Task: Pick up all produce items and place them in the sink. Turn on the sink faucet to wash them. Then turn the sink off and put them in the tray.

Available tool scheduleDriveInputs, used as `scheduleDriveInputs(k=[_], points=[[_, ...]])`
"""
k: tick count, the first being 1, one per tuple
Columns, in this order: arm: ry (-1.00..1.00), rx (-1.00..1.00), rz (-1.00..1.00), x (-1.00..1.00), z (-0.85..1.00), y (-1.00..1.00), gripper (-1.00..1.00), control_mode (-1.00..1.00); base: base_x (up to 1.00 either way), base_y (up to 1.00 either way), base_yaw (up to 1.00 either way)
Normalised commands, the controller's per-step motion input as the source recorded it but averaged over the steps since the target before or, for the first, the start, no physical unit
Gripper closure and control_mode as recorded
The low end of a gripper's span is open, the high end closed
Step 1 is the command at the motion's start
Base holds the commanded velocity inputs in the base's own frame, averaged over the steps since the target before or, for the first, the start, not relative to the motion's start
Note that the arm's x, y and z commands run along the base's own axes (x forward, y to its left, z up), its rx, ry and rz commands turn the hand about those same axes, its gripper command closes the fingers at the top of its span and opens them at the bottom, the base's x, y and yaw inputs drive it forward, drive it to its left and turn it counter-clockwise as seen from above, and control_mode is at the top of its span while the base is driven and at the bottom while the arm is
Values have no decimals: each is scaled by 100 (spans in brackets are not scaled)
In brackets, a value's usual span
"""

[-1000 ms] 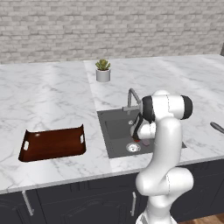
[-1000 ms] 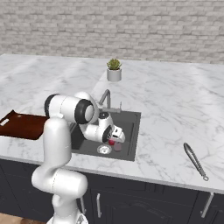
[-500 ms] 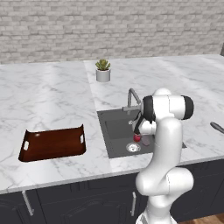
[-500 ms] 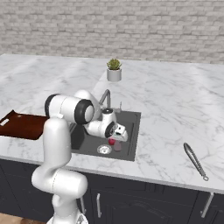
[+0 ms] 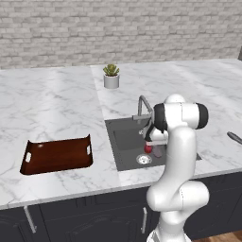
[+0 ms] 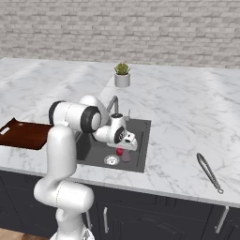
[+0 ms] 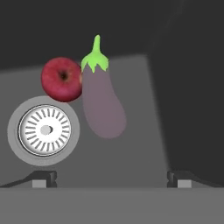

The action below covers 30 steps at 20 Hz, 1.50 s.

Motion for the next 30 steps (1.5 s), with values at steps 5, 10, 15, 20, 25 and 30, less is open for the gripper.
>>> scheduleDriveInputs(k=[5,10,15,20,25,30], points=[[9,0,0,2,0,-2,-100,-100,0,0,0],[10,0,0,2,0,-5,-100,-100,0,0,0],[11,0,0,0,0,-6,-100,-100,0,0,0],[5,1,0,2,0,-2,-100,-100,0,0,0],[0,1,0,1,-16,0,-100,-100,0,0,0],[-3,1,0,1,-21,0,-100,-100,0,0,0]])
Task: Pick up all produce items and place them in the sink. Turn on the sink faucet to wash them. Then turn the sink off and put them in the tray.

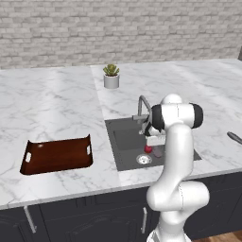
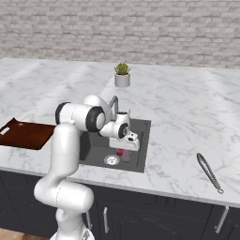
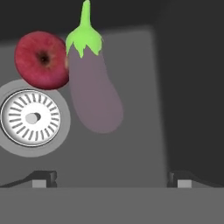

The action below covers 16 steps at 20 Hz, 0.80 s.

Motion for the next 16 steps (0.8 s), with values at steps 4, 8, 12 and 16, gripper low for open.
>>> scheduleDriveInputs(k=[4,8,12,16], points=[[0,1,0,12,-10,0,-100,-100,0,0,0],[-1,1,0,18,-8,0,-100,-100,0,0,0],[-2,1,0,19,-10,0,-100,-100,0,0,0],[0,0,0,23,-14,0,-100,-100,0,0,0]])
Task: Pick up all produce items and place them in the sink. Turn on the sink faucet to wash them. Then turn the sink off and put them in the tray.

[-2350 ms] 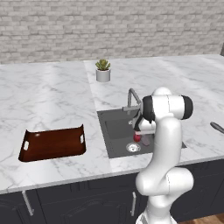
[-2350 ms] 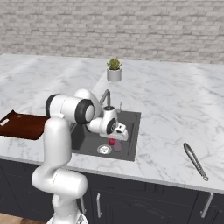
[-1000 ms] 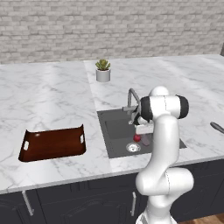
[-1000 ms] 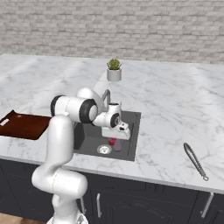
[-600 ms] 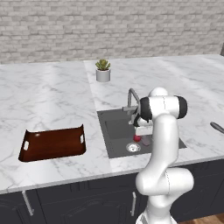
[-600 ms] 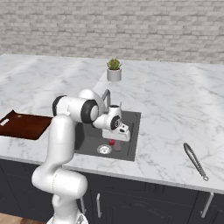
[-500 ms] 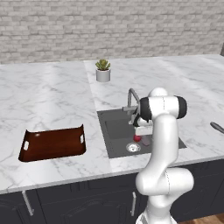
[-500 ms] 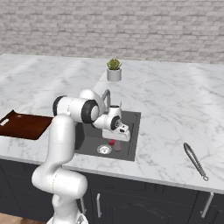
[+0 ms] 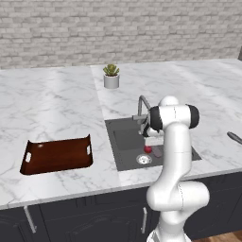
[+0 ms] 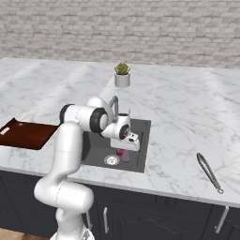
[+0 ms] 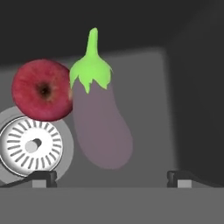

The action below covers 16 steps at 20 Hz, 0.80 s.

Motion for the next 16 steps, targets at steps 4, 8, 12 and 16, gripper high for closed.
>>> scheduleDriveInputs(k=[4,8,12,16], points=[[0,0,0,24,-16,0,-100,-100,0,0,0],[0,0,0,19,-18,0,-100,-100,0,0,0],[0,0,0,6,-22,0,-100,-100,0,0,0],[0,0,1,2,-23,0,-100,-100,0,0,0]])
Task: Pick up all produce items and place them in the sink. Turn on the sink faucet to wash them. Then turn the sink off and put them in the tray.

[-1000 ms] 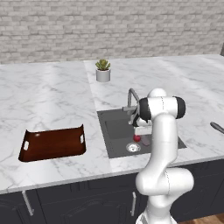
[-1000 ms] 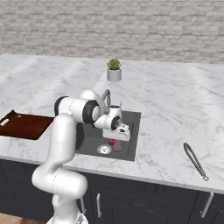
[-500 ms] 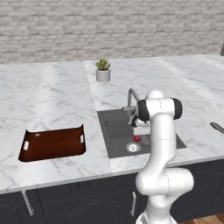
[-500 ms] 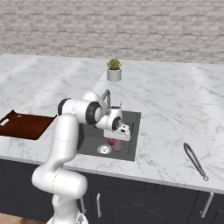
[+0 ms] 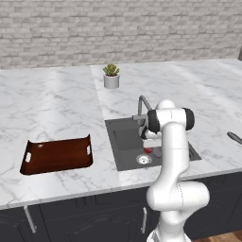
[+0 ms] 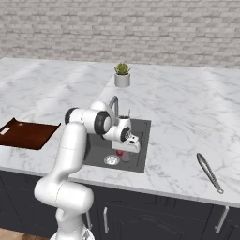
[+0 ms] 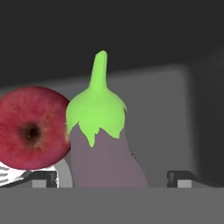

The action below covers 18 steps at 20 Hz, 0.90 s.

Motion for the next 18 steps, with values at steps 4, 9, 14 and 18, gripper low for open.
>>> scheduleDriveInputs(k=[4,9,14,18], points=[[0,0,1,0,-22,0,-100,-100,0,0,0],[0,0,1,0,-25,0,-100,-100,0,0,0],[0,0,0,0,-26,0,100,-100,0,0,0],[1,0,0,0,-10,0,100,-100,0,0,0]])
